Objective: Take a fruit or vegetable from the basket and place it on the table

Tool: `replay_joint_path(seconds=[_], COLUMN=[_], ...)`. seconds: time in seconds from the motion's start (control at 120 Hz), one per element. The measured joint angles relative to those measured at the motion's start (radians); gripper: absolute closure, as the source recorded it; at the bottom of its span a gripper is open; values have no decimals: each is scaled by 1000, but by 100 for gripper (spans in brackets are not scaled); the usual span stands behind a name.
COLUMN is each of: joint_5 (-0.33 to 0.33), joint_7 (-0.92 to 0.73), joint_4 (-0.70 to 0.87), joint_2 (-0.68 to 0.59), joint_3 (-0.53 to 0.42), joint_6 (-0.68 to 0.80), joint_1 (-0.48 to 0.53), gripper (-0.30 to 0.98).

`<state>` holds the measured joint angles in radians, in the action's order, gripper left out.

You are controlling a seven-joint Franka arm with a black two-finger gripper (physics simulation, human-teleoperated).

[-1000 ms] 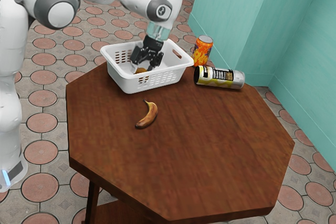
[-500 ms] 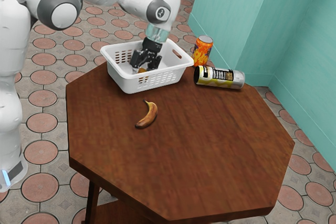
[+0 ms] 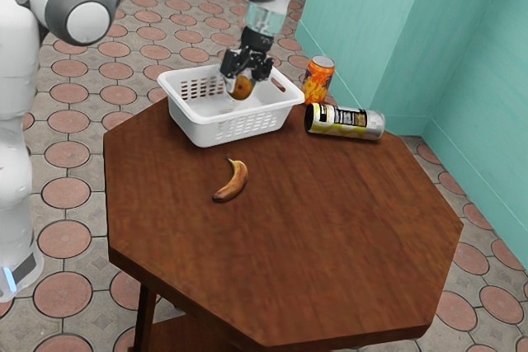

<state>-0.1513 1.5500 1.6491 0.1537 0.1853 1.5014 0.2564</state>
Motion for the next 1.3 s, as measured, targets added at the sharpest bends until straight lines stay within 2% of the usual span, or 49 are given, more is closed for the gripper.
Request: replay_joint_path(seconds=[0.167, 0.317, 0.442, 0.567, 0.767, 0.883, 0.95, 1.0, 1.117, 1.158, 1.2, 1.3], joint_5=[36, 68, 94, 110, 119, 129, 136, 165, 209, 243, 286, 361], joint_7=[25, 70, 123, 173, 230, 253, 264, 272, 285, 266, 212, -77], joint_4=[-150, -285, -393, -437, -448, -444, -443, -441, -440, -429, -418, -338], joint_2=[-13, -15, 24, 85, 210, 220, 220, 215, 134, 76, 29, -38], joint_3=[-36, -144, -277, -363, -394, -394, -394, -400, -516, -529, -500, -388], joint_6=[-111, -215, -284, -323, -307, -288, -281, -277, -273, -271, -264, -119], joint_1=[-77, -143, -184, -184, -171, -179, -183, -200, -250, -267, -278, -244], gripper=[30, 30, 29, 30, 30, 14, 9, 6, 2, 2, 1, 1])
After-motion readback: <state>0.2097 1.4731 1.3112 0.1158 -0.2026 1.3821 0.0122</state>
